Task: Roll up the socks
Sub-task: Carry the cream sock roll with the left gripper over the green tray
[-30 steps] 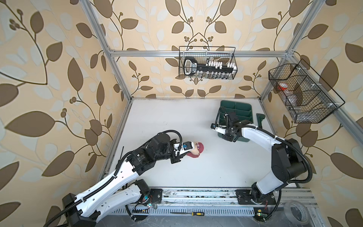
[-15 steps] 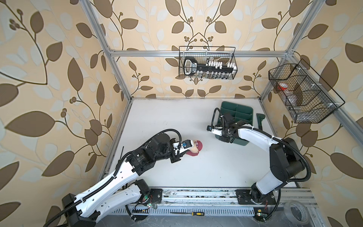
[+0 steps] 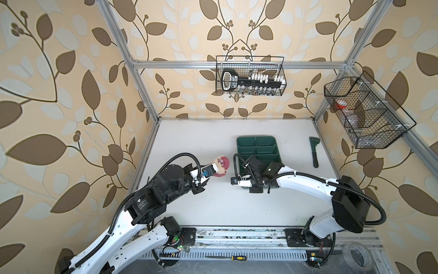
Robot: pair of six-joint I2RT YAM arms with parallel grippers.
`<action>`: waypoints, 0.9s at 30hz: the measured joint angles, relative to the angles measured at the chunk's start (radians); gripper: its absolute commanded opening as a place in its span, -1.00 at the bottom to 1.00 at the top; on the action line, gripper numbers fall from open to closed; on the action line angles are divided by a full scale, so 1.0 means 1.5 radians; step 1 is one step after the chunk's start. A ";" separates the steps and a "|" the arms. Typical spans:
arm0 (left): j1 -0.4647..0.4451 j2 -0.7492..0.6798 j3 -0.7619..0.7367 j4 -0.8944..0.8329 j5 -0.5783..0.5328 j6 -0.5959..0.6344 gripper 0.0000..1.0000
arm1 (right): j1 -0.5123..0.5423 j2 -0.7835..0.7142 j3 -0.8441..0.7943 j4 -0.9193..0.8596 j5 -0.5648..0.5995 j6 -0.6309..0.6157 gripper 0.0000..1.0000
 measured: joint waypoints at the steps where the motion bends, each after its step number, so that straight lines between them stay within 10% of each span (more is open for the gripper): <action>1: 0.000 0.001 0.008 -0.001 -0.004 0.005 -1.00 | 0.003 0.000 0.000 0.001 -0.006 0.000 -0.26; 5: 0.000 0.025 0.032 -0.010 -0.006 0.014 -1.00 | 0.005 -0.026 0.000 -0.001 -0.030 0.012 0.25; 27: -0.089 0.473 0.122 0.027 0.048 -0.051 -1.00 | -0.344 -0.753 -0.124 0.123 -0.024 0.306 0.44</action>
